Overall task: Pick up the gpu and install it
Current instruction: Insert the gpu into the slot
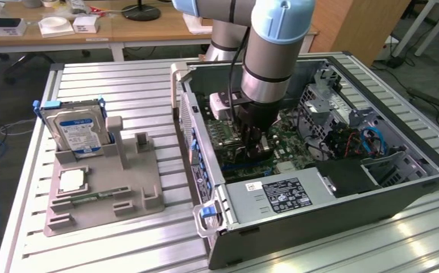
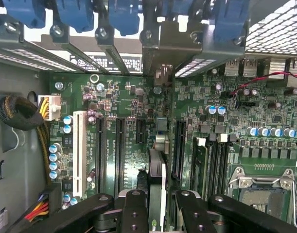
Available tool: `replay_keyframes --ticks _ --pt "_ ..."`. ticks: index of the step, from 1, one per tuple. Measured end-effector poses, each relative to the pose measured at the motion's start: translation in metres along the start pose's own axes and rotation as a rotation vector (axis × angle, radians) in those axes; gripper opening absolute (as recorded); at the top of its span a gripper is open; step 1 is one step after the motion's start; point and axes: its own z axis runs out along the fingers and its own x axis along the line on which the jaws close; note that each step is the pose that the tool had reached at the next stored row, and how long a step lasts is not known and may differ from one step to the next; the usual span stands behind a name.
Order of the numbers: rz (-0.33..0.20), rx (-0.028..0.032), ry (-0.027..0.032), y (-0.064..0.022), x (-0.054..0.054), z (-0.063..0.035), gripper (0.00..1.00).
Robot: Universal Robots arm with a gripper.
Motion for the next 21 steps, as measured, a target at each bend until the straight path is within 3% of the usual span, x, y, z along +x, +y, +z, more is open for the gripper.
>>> replay_keyframes --ticks 18,21 --pt "0.0 0.0002 -0.0001 0.0002 0.0 0.0002 0.27" --pt "0.0 0.0004 0.0002 0.0021 0.0 0.0038 0.27"
